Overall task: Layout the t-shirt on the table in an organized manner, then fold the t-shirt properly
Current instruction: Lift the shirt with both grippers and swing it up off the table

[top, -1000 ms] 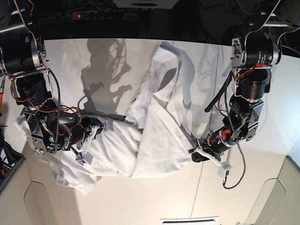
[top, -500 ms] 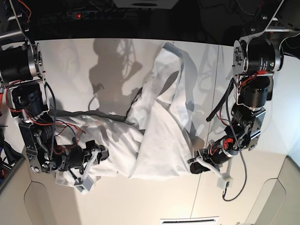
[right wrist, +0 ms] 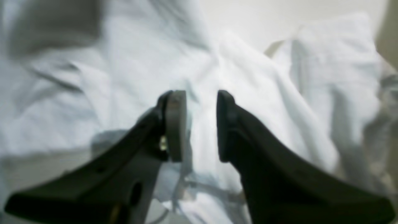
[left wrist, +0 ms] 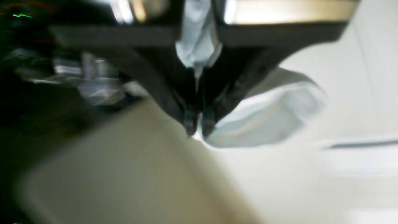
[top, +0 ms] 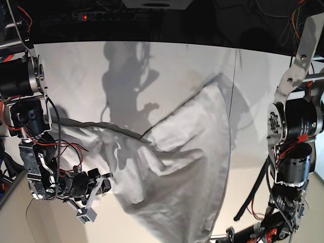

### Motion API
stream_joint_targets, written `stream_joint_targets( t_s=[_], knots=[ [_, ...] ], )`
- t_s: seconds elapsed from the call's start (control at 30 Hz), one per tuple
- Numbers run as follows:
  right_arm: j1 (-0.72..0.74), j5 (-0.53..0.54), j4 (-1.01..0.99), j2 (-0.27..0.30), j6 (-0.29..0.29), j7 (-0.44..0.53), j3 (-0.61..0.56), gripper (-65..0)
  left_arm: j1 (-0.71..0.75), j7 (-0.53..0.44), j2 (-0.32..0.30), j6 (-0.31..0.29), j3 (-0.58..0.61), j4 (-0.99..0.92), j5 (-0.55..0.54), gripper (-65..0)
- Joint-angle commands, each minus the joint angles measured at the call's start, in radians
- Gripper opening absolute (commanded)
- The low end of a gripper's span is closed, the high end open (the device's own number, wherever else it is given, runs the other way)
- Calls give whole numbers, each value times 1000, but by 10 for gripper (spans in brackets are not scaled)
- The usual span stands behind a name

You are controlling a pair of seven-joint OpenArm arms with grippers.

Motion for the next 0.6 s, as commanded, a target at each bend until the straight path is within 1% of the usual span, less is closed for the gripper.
stream_joint_targets(
  t_s=[0.0,0.1,0.17,0.2,0.27,0.4,0.5,0.57],
  knots=[
    [38,-10,17,6,-15,29,9,-479,-62,44,-10,-22,-3,19,-102,-650],
    [38,-46,17,5,-51,51,30,-479,-101,251,-32,-22,11,19,-344,-650],
    [38,-63,17,6,-71,65,55,-478,-106,354,-53,-22,35,19,-479,-650],
    [38,-68,17,6,-81,74,70,-479,-104,400,-64,-22,53,19,-479,-650],
    [38,-76,17,6,-97,88,107,-479,-95,442,-84,-22,90,19,-479,-650],
    [38,-77,17,6,-99,101,193,-479,-40,476,-121,-22,158,22,-479,-650],
    [38,-77,16,6,-99,101,236,-479,25,507,-142,-22,172,45,-479,-650],
    [38,-77,11,6,-99,100,244,-479,82,515,-158,-22,172,90,-479,-650]
  ],
)
